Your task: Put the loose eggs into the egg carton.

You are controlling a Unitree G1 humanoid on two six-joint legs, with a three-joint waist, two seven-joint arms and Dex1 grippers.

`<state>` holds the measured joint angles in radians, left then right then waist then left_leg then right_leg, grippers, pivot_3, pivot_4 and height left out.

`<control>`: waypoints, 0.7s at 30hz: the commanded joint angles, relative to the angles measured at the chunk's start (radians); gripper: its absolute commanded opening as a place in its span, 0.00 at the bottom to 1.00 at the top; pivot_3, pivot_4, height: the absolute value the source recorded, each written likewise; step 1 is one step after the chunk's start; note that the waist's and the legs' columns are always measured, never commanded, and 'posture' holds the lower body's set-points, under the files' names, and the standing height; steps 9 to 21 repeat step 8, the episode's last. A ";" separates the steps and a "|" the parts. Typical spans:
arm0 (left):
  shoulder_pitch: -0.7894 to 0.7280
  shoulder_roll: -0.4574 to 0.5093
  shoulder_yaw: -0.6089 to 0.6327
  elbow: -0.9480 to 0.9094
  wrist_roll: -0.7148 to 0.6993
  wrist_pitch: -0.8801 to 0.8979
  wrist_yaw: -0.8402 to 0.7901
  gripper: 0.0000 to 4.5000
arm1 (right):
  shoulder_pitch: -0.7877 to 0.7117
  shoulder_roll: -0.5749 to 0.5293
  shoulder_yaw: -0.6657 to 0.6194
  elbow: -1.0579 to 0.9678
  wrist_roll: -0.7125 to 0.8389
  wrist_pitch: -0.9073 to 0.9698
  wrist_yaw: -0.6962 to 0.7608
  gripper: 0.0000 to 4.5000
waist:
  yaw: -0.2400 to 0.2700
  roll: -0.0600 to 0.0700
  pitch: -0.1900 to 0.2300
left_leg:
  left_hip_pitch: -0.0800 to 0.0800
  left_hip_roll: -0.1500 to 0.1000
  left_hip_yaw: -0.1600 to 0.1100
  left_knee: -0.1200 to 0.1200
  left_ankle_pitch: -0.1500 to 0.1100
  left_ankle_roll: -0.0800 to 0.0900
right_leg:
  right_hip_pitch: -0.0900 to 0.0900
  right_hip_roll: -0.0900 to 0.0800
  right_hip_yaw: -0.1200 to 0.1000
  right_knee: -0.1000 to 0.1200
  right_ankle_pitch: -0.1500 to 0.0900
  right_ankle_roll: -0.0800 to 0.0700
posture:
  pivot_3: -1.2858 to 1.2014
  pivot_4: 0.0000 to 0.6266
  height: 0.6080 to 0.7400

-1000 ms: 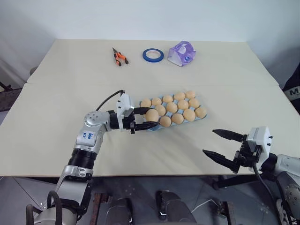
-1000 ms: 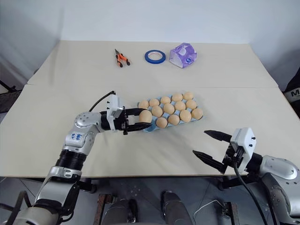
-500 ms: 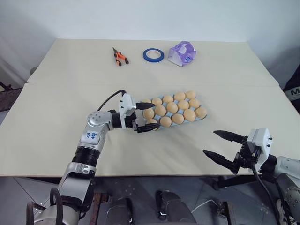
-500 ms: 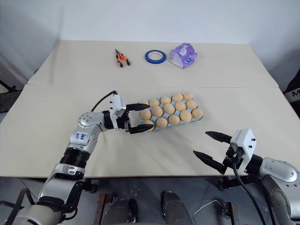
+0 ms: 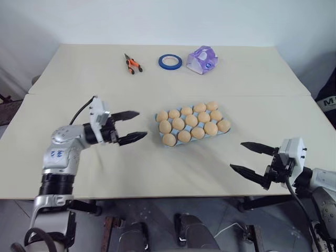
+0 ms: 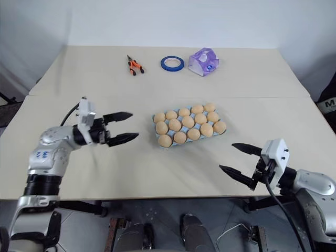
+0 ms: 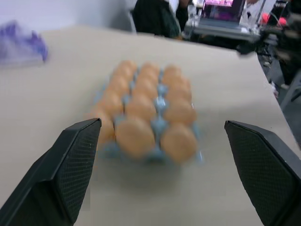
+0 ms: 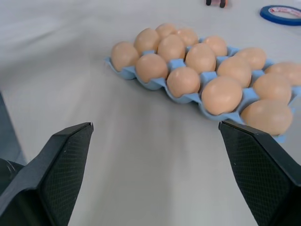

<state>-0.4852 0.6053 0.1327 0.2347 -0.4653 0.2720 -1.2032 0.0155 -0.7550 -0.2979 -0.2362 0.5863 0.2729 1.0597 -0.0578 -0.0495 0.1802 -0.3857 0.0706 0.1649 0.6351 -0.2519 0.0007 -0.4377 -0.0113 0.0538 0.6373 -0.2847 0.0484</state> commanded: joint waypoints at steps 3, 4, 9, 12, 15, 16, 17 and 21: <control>0.060 0.056 0.026 -0.041 -0.012 -0.046 -0.068 0.99 | -0.115 -0.008 0.066 0.097 -0.036 -0.051 0.072 1.00 | 0.004 0.000 0.000 | 0.000 0.000 0.000 0.000 -0.002 -0.003 | 0.000 -0.001 0.000 0.000 -0.001 -0.002 | 0.52 0.24 1.00; 0.067 0.058 0.029 -0.037 -0.008 -0.054 -0.064 0.99 | -0.139 -0.009 0.076 0.118 -0.042 -0.056 0.083 1.00 | 0.005 0.000 0.000 | 0.000 0.000 0.000 0.000 -0.003 -0.004 | 0.000 -0.001 0.000 0.000 -0.001 -0.002 | 0.52 0.24 1.00; 0.075 0.048 0.036 -0.022 0.015 -0.130 -0.042 0.99 | -0.210 -0.013 0.099 0.184 -0.059 -0.073 0.115 1.00 | 0.004 0.000 0.000 | -0.001 -0.001 0.000 0.000 -0.003 -0.003 | -0.001 -0.003 -0.001 -0.001 -0.001 -0.002 | 0.52 0.24 1.00; 0.075 0.048 0.036 -0.022 0.015 -0.130 -0.042 0.99 | -0.210 -0.013 0.099 0.184 -0.059 -0.073 0.115 1.00 | 0.004 0.000 0.000 | -0.001 -0.001 0.000 0.000 -0.003 -0.003 | -0.001 -0.003 -0.001 -0.001 -0.001 -0.002 | 0.52 0.24 1.00; 0.075 0.048 0.036 -0.022 0.015 -0.130 -0.042 0.99 | -0.210 -0.013 0.099 0.184 -0.059 -0.073 0.115 1.00 | 0.004 0.000 0.000 | -0.001 -0.001 0.000 0.000 -0.003 -0.003 | -0.001 -0.003 -0.001 -0.001 -0.001 -0.002 | 0.52 0.24 1.00; 0.075 0.048 0.036 -0.022 0.015 -0.130 -0.042 0.99 | -0.210 -0.013 0.099 0.184 -0.059 -0.073 0.115 1.00 | 0.004 0.000 0.000 | -0.001 -0.001 0.000 0.000 -0.003 -0.003 | -0.001 -0.003 -0.001 -0.001 -0.001 -0.002 | 0.52 0.24 1.00; 0.075 0.048 0.036 -0.022 0.015 -0.130 -0.042 0.99 | -0.210 -0.013 0.099 0.184 -0.059 -0.073 0.115 1.00 | 0.004 0.000 0.000 | -0.001 -0.001 0.000 0.000 -0.003 -0.003 | -0.001 -0.003 -0.001 -0.001 -0.001 -0.002 | 0.52 0.24 1.00; 0.075 0.048 0.036 -0.022 0.015 -0.130 -0.042 0.99 | -0.210 -0.013 0.099 0.184 -0.059 -0.073 0.115 1.00 | 0.004 0.000 0.000 | -0.001 -0.001 0.000 0.000 -0.003 -0.003 | -0.001 -0.003 -0.001 -0.001 -0.001 -0.002 | 0.52 0.24 1.00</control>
